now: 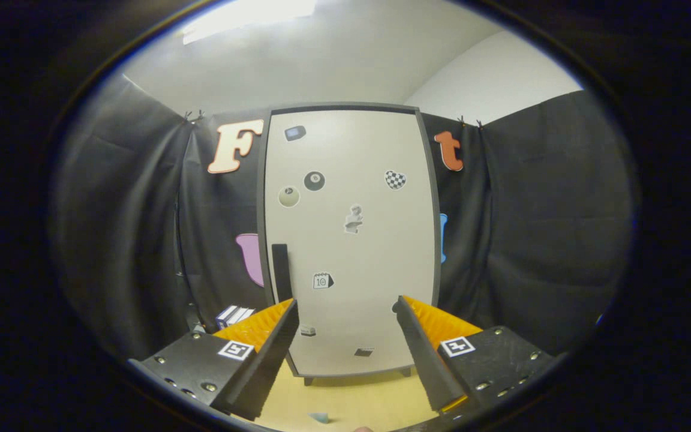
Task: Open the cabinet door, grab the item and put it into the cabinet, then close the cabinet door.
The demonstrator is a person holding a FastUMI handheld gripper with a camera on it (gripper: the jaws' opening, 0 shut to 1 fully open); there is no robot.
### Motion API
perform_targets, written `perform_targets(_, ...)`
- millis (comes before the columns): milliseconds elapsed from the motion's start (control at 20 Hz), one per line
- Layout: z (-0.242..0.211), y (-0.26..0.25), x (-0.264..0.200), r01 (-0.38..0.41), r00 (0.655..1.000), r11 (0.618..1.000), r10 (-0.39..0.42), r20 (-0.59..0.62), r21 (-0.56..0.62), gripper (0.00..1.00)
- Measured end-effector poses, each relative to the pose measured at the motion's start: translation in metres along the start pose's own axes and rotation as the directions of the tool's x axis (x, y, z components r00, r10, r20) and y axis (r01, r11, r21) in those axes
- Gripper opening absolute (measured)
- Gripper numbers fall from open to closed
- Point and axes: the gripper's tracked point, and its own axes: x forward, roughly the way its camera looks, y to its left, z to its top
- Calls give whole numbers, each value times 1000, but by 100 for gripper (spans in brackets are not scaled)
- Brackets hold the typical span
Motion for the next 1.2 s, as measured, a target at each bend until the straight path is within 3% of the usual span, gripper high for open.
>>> perform_targets(700,-4,10,6,3,1000,1000,-3,-15,-1,97)
perform_targets(1200,-25,71,90,-102,992,994,100,-72,-25,97)
